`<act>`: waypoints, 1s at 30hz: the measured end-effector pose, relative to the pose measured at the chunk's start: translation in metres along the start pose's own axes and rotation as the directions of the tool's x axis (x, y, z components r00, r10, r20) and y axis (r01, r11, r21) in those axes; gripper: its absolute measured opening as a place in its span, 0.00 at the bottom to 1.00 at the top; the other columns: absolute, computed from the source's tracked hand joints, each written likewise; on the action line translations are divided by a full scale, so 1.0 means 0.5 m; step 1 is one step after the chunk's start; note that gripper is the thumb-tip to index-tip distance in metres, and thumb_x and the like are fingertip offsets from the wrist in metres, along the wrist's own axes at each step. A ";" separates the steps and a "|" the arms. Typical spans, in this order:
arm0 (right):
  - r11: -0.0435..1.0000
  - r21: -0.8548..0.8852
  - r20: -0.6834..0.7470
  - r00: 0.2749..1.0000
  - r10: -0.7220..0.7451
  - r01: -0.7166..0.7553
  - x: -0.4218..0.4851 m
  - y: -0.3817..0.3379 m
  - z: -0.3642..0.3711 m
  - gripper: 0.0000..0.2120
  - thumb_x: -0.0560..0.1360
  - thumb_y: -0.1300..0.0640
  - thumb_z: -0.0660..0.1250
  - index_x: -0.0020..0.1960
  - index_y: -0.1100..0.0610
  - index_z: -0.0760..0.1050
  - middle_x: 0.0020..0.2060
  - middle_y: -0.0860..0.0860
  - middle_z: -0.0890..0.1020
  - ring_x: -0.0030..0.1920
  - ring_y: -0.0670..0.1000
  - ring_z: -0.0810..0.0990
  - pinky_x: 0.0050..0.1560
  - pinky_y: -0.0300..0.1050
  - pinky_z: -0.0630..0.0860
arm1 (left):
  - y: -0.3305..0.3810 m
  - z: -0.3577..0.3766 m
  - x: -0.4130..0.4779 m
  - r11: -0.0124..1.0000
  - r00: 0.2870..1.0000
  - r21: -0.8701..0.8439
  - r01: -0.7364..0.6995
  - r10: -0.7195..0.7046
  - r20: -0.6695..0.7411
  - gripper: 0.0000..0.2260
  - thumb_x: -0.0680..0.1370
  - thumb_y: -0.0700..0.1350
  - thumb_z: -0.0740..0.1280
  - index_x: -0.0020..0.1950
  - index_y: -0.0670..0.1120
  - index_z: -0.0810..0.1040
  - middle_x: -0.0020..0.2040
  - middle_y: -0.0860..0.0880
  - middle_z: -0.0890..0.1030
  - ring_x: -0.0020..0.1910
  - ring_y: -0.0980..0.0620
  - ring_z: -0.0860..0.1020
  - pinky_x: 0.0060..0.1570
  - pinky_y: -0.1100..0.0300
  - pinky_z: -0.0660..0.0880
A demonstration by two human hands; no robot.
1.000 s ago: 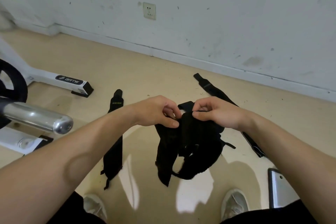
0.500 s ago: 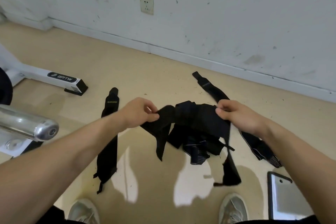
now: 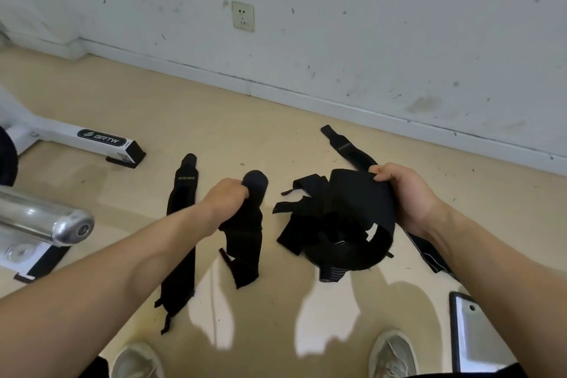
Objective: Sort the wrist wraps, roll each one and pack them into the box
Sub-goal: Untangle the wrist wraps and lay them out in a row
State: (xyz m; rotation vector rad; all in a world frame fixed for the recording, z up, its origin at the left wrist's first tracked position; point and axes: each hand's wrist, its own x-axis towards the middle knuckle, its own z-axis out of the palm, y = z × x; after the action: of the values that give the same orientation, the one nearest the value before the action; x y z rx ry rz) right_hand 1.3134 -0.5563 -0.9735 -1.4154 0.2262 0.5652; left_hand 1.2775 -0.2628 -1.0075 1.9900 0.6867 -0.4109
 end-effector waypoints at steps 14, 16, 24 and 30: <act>0.973 -0.170 0.081 0.986 -0.144 0.156 -0.024 0.029 0.086 0.05 0.69 0.61 0.66 0.44 0.55 0.72 0.42 0.54 0.77 0.44 0.56 0.75 0.41 0.46 0.72 | 0.085 0.056 -0.107 0.837 0.984 -0.548 0.002 0.094 0.148 0.10 0.81 0.45 0.69 0.39 0.48 0.76 0.27 0.55 0.73 0.24 0.59 0.72 0.26 0.65 0.70; 0.845 -0.464 -0.080 0.937 -0.339 0.266 -0.030 0.039 0.099 0.13 0.72 0.64 0.69 0.49 0.49 0.72 0.48 0.47 0.80 0.44 0.50 0.78 0.42 0.43 0.75 | 0.091 0.059 -0.112 0.843 0.987 -0.538 -0.030 0.109 0.115 0.11 0.81 0.44 0.69 0.39 0.47 0.75 0.24 0.56 0.74 0.22 0.59 0.73 0.23 0.67 0.69; 0.468 -0.742 0.134 0.790 -0.598 0.480 -0.040 0.071 0.161 0.28 0.74 0.59 0.71 0.73 0.52 0.71 0.65 0.44 0.74 0.62 0.38 0.72 0.62 0.28 0.69 | 0.103 0.084 -0.136 0.822 0.976 -0.567 -0.049 0.159 0.147 0.10 0.80 0.43 0.70 0.39 0.45 0.77 0.22 0.56 0.74 0.19 0.60 0.73 0.21 0.69 0.68; 0.717 -0.561 0.045 0.880 -0.472 0.413 -0.015 0.029 0.123 0.14 0.78 0.63 0.70 0.62 0.53 0.83 0.48 0.41 0.86 0.50 0.36 0.84 0.58 0.37 0.79 | 0.118 0.082 -0.156 0.821 0.917 -0.568 -0.059 0.270 0.294 0.16 0.81 0.45 0.70 0.34 0.45 0.75 0.21 0.55 0.70 0.18 0.59 0.69 0.20 0.69 0.66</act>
State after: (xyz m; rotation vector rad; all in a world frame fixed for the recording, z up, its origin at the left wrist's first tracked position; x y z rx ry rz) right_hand 1.2887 -0.4978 -0.9729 -1.9959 -0.2292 0.1476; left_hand 1.2524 -0.3446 -0.9450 1.3568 0.3324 -0.4050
